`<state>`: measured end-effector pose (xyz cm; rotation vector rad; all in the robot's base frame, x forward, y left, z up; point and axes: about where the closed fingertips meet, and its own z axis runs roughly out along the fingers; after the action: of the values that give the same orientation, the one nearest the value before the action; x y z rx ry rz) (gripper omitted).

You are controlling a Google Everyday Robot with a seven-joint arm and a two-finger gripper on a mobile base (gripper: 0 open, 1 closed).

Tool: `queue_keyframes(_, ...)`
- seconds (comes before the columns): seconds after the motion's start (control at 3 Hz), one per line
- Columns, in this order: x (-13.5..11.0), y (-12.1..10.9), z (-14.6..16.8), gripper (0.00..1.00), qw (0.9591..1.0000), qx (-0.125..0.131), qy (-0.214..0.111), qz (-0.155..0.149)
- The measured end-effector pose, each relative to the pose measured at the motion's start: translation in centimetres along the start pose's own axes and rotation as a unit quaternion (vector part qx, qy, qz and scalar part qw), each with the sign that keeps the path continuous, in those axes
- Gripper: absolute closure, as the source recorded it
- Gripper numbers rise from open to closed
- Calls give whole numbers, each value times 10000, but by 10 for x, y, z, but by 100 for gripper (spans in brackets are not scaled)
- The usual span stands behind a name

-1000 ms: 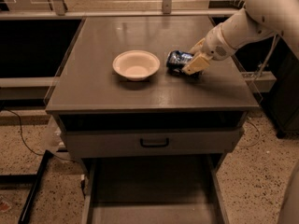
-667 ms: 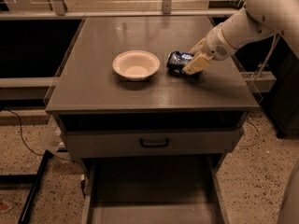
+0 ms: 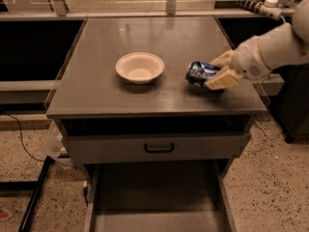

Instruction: Place pepsi can into middle drawer

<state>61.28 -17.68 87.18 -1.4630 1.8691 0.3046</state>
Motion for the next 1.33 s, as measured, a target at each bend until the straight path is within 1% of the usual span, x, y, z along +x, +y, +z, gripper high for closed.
queue_keyframes(0.33,25,31,-27,100,9997,192,-117,-80)
queue_keyframes(0.67,48,63,-42,100,9994,209,-118,-259)
queue_keyframes(1.0,45,62,-45,100,9994,210,-119,-259)
queue_keyframes(1.33,40,98,-57,100,9981,245,-200,-520)
